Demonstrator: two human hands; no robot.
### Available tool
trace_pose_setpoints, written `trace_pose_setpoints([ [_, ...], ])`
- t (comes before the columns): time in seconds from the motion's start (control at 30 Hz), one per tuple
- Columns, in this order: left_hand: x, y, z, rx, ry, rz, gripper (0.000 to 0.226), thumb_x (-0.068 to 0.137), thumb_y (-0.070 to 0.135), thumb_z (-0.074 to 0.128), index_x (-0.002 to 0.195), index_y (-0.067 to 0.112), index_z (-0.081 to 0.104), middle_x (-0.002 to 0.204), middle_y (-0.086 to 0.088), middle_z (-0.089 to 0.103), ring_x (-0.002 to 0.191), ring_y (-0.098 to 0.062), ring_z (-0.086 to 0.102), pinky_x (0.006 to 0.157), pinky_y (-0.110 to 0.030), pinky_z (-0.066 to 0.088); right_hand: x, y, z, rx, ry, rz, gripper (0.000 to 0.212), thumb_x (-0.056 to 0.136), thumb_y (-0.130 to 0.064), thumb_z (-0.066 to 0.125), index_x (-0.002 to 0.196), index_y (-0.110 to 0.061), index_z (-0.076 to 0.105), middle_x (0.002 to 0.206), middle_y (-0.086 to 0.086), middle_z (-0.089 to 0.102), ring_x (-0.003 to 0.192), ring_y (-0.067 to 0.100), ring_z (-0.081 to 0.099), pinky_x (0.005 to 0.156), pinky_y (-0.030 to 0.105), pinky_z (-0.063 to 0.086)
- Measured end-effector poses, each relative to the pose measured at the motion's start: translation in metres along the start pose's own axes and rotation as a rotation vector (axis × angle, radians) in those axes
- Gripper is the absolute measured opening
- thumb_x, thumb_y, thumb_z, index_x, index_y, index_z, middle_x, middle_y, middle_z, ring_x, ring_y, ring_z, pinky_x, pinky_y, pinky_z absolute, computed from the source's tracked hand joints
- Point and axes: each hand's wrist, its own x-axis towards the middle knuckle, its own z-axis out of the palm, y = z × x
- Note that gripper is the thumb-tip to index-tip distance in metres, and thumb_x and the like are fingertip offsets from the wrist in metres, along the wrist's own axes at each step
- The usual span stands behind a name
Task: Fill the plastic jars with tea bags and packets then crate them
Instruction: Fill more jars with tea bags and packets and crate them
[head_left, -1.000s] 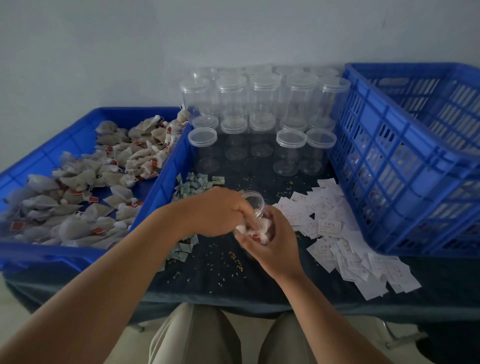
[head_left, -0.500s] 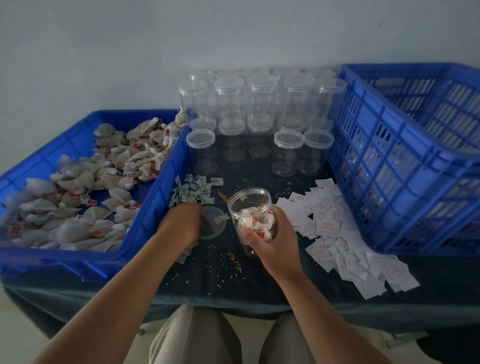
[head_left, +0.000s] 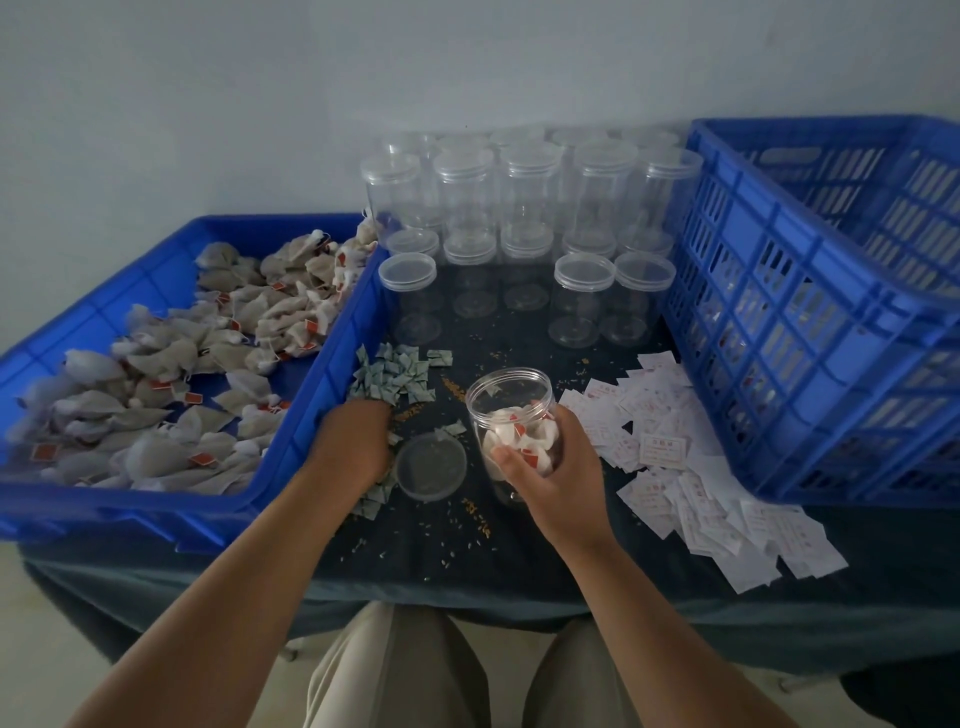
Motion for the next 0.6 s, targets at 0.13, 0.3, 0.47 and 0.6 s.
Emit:
trace_pose_setpoints([
  [0.13, 0.001, -0.005, -0.008, -0.085, 0.081, -0.022, 0.029, 0.096, 0.001, 0.060, 0.116, 0.019, 0.069, 0.126, -0.008, 0.066, 0.103, -0.026, 0.066, 0.079, -0.038, 0.054, 0.000, 0.000, 0.000, -0.012, 0.000, 0.001, 0.034, 0.083, -0.049, 0.085, 0.109, -0.041, 0.065, 0.103, -0.014, 0.075, 0.095, 0.011, 0.074, 0.075, 0.014, 0.054],
  [0.3, 0.000, -0.006, -0.021, -0.143, 0.201, 0.012, 0.022, 0.101, 0.010, 0.059, 0.085, 0.007, 0.074, 0.095, -0.010, 0.070, 0.090, -0.028, 0.067, 0.079, -0.039, 0.054, -0.001, -0.001, 0.000, -0.051, -0.010, -0.020, 0.038, 0.081, -0.050, 0.086, 0.110, -0.043, 0.063, 0.102, -0.014, 0.075, 0.093, 0.012, 0.074, 0.074, 0.015, 0.055],
  [0.47, -0.013, 0.004, -0.041, -0.405, 0.470, 0.029, 0.017, 0.105, 0.026, 0.060, 0.098, 0.018, 0.073, 0.081, 0.006, 0.071, 0.067, -0.011, 0.063, 0.066, -0.041, 0.058, -0.003, -0.007, -0.002, -0.148, -0.013, -0.055, 0.073, 0.071, -0.059, 0.092, 0.128, -0.027, 0.061, 0.115, -0.012, 0.071, 0.105, 0.013, 0.072, 0.084, 0.030, 0.062],
  [0.6, -0.025, 0.014, -0.063, -0.740, 0.361, 0.042, 0.023, 0.103, 0.033, 0.065, 0.124, 0.026, 0.072, 0.101, 0.016, 0.077, 0.084, -0.003, 0.072, 0.079, -0.030, 0.060, -0.002, -0.016, -0.021, -0.159, -0.071, -0.004, 0.081, 0.066, -0.069, 0.091, 0.130, -0.036, 0.054, 0.119, -0.018, 0.067, 0.108, 0.008, 0.071, 0.084, 0.026, 0.062],
])
